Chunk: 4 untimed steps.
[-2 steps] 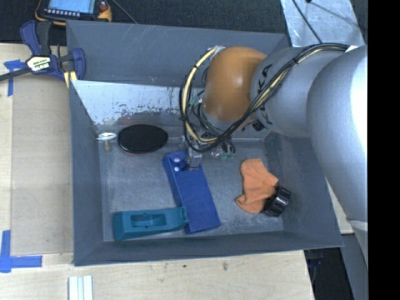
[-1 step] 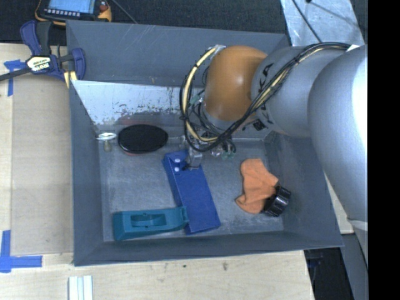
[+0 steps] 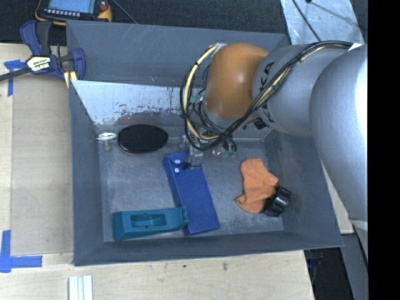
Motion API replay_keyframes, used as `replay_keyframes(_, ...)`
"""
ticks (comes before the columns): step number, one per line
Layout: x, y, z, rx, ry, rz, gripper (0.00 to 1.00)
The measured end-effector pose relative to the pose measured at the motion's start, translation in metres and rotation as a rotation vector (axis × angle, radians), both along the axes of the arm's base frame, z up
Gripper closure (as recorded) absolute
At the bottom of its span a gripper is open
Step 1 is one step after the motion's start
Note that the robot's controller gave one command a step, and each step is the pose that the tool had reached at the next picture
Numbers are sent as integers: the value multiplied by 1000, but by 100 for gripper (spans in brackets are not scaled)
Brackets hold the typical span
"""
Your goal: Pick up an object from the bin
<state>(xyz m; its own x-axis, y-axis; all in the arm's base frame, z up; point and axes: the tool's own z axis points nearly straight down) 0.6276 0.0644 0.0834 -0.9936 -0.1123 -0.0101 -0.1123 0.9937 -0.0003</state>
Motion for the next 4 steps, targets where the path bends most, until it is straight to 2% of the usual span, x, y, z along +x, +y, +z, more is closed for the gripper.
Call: replay_keyframes(4,1,0,17,0,3,0,100)
